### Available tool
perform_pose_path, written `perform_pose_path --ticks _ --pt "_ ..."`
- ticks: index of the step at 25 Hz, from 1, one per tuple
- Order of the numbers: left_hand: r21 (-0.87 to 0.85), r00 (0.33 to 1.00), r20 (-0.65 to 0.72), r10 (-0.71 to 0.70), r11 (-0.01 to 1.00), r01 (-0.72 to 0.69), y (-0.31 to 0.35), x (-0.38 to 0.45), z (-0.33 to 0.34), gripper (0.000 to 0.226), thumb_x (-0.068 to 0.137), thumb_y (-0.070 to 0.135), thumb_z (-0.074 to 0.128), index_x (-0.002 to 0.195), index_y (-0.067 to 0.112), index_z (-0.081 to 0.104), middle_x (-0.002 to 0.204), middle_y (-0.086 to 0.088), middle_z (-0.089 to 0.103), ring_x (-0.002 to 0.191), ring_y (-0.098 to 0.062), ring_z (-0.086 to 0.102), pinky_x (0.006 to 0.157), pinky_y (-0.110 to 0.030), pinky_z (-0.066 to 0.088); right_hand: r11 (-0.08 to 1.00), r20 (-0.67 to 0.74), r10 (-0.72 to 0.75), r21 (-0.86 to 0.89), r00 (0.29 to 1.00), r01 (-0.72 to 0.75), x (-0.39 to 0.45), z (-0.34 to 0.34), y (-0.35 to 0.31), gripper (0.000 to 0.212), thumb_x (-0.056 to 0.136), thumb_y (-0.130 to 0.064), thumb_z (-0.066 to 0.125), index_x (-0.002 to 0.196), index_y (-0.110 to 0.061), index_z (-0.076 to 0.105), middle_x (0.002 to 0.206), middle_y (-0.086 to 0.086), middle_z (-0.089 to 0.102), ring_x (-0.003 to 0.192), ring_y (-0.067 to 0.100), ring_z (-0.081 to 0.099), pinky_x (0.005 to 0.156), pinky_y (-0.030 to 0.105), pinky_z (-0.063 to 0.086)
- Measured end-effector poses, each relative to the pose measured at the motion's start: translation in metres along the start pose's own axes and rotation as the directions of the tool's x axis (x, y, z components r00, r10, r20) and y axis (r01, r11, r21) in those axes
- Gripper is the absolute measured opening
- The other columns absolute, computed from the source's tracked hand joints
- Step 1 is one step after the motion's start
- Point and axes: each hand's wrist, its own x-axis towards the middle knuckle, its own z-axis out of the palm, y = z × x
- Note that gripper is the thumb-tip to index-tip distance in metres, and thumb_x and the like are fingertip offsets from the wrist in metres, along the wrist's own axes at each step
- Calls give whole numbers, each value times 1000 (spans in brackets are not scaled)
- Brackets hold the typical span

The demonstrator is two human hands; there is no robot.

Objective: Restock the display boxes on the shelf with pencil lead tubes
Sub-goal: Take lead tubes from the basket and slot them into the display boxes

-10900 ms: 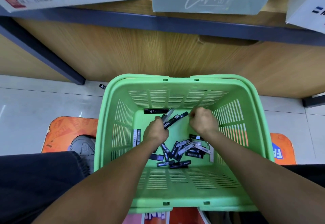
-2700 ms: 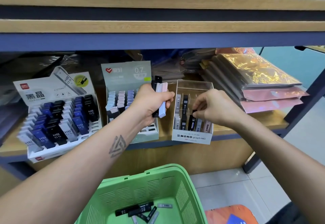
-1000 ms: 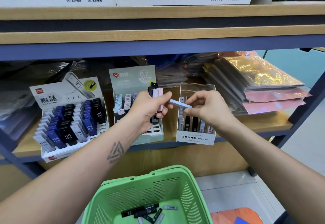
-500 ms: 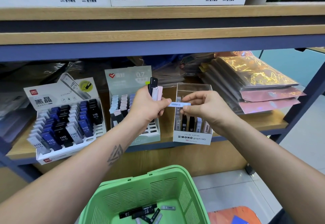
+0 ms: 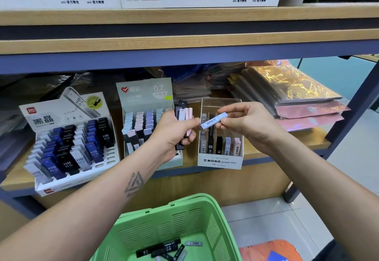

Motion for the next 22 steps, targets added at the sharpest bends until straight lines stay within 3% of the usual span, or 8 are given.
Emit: perform_pose_path --ticks 4,6,9,12,17,22 --pt "29 1000 9 20 999 -20 2 -2 -1 19 88 2 72 86 4 54 50 -5 51 42 -15 45 38 -22 29 991 5 -13 -135 1000 14 0 -1 2 21 81 9 76 99 -1 72 89 18 77 90 30 76 86 44 62" --pt "73 999 -12 42 996 -42 3 -2 1 18 87 2 73 86 3 55 48 -4 52 41 -14 46 38 -22 31 960 24 -52 -274 998 57 -1 0 -1 19 79 4 79 94 -4 73 86 13 77 86 23 76 82 41 62" --pt "122 993 -10 117 986 -115 6 -4 6 20 87 3 74 88 6 55 54 -3 57 43 -15 49 38 -23 34 823 146 -132 -535 980 191 -3 7 -6 14 80 -7 81 90 -13 74 80 3 75 74 12 72 72 32 60" --pt "130 984 26 176 975 -178 9 -6 11 21 87 6 76 92 5 55 59 0 61 46 -15 50 38 -22 35 782 240 -125 -573 963 245 -5 13 -8 24 82 -9 80 103 -16 70 80 0 77 75 14 74 76 32 61" --pt "112 991 32 131 985 -134 8 -7 11 17 89 7 74 88 8 57 50 5 57 44 -13 49 37 -20 33 766 122 -146 -614 982 191 -4 -7 -12 35 85 -9 79 116 -23 70 89 -2 74 82 11 73 77 33 61" --pt "114 996 4 92 989 -92 3 -8 7 22 88 9 76 89 8 54 49 7 56 45 -12 48 38 -20 35 799 -49 -143 -596 989 86 -8 -18 5 5 90 -15 76 91 -19 75 85 1 74 75 16 73 74 36 62"
